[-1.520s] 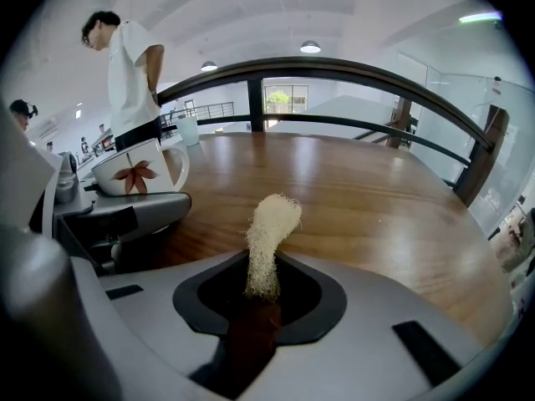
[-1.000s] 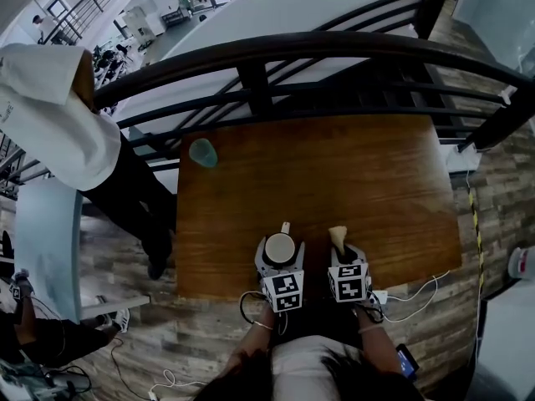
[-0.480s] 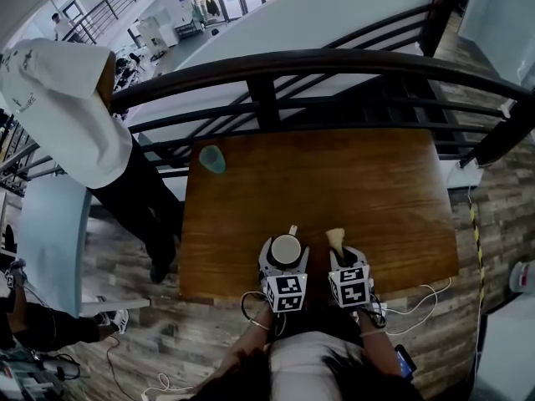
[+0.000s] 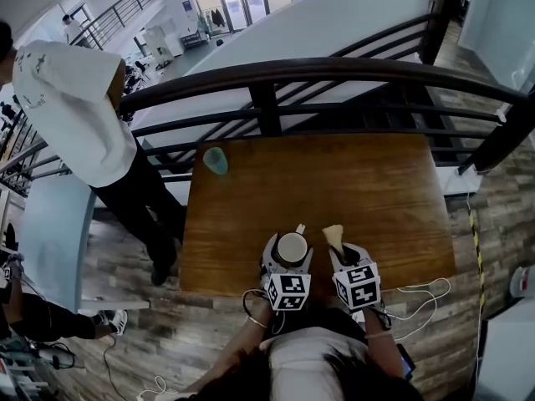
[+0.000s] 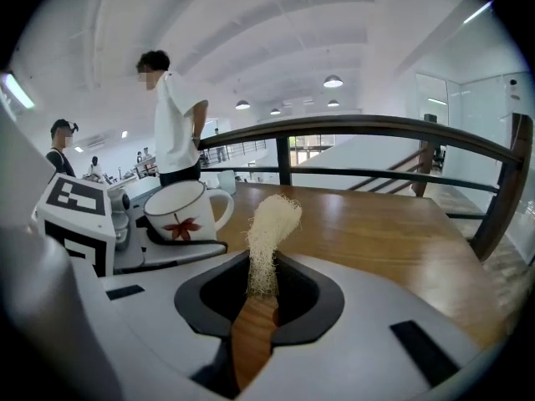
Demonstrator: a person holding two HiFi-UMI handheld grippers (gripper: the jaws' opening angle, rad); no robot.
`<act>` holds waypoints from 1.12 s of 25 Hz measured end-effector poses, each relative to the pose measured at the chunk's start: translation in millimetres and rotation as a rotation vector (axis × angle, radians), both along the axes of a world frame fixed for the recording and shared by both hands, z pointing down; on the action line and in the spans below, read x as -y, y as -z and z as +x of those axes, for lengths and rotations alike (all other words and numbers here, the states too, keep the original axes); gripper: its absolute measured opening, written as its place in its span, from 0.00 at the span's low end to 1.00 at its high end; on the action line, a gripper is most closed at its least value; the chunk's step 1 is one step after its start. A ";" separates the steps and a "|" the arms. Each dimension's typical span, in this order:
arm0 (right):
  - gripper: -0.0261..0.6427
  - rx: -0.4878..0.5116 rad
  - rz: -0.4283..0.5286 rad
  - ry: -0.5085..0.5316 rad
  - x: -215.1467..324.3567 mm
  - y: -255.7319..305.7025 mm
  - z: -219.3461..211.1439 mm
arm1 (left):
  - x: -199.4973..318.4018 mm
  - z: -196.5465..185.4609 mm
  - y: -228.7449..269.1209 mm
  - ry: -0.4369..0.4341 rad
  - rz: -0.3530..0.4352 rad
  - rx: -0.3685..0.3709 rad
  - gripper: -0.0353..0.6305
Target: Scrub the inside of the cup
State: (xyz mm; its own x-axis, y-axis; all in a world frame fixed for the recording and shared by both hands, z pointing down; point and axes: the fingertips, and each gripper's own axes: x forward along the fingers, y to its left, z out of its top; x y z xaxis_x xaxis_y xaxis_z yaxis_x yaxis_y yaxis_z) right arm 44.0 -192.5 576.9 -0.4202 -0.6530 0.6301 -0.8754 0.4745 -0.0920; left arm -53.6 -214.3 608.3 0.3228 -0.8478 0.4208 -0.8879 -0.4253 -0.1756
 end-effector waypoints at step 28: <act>0.16 -0.086 0.044 0.378 -66.4 70.8 -43.6 | -19.2 32.6 64.5 -0.194 0.213 0.423 0.66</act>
